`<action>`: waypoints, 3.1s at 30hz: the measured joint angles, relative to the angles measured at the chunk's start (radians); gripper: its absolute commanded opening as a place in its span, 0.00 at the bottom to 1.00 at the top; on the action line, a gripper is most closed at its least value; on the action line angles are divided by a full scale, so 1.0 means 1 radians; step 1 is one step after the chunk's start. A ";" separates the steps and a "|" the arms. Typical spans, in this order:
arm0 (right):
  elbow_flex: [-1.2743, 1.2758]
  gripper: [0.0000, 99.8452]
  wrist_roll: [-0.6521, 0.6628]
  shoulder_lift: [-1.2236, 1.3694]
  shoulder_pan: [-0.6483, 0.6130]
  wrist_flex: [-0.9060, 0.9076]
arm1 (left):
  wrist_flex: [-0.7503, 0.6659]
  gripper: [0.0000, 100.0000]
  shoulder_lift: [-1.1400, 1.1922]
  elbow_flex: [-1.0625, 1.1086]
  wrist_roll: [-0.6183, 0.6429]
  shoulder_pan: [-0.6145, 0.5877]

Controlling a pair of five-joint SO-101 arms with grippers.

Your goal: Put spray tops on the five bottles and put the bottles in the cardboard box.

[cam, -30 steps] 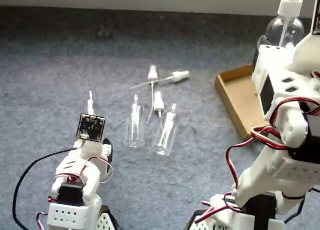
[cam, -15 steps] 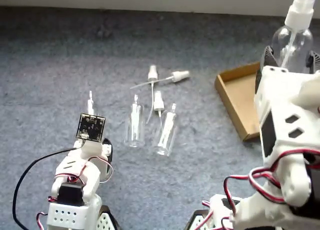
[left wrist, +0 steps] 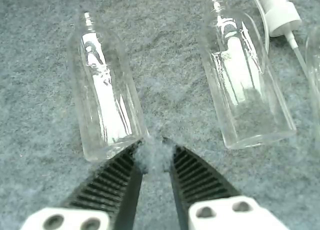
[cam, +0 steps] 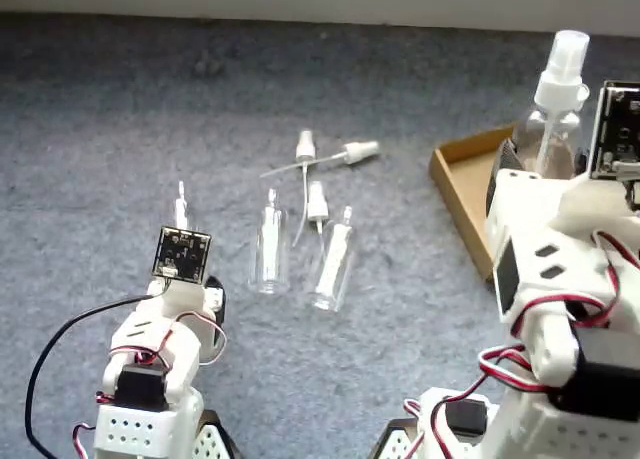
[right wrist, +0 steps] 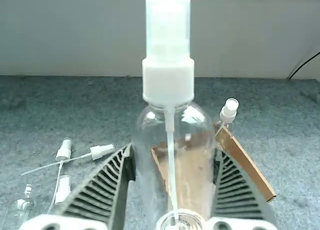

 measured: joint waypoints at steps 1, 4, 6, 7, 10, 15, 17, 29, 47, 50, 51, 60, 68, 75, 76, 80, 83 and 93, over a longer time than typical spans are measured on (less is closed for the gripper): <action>0.064 0.13 0.000 -0.012 0.000 -0.063 | 0.000 0.00 0.000 0.000 0.000 0.000; 0.281 0.13 0.000 -0.029 0.000 -0.252 | 0.000 0.00 0.000 0.000 0.000 0.000; 0.428 0.13 0.000 -0.031 0.000 -0.394 | 0.000 0.00 0.000 0.000 0.000 0.000; 0.493 0.13 0.000 -0.031 0.002 -0.468 | 0.000 0.00 0.000 0.000 0.000 0.000; 0.660 0.13 0.000 -0.031 0.002 -0.669 | 0.000 0.00 0.000 0.000 0.000 0.000; 0.815 0.13 0.000 -0.029 0.002 -0.919 | 0.000 0.00 0.000 0.000 0.000 0.000; 0.822 0.13 0.000 -0.009 0.002 -0.976 | 0.000 0.00 0.000 0.000 0.000 0.000; 0.822 0.13 0.000 0.362 0.002 -1.297 | 0.000 0.00 0.000 0.000 0.000 0.000; 1.003 0.13 -0.011 0.483 0.002 -1.708 | 0.000 0.00 0.000 0.000 0.000 0.000; 1.005 0.13 -0.107 0.568 0.020 -1.745 | 0.000 0.00 0.000 0.000 0.000 0.000; 1.005 0.13 -0.158 0.588 0.032 -1.778 | 0.000 0.00 0.000 0.000 0.000 0.000; 1.005 0.13 -0.290 0.694 0.081 -2.019 | 0.000 0.00 0.000 0.000 0.000 0.000; 1.005 0.13 -0.290 0.821 0.083 -2.174 | 0.000 0.00 0.000 0.000 0.000 0.000; 1.005 0.13 -0.264 0.908 0.083 -2.275 | 0.000 0.00 0.000 0.000 0.000 0.000; 1.005 0.13 -0.258 0.911 0.083 -2.292 | 0.000 0.00 0.000 0.000 0.000 0.000; 1.005 0.13 -0.250 0.916 0.083 -2.346 | 0.000 0.00 0.000 0.000 0.000 0.000; 1.005 0.13 -0.244 0.916 0.084 -2.354 | 0.000 0.00 0.000 0.000 0.000 0.000; 1.005 0.13 -0.244 0.916 0.086 -2.357 | 0.000 0.00 0.000 0.000 0.000 0.000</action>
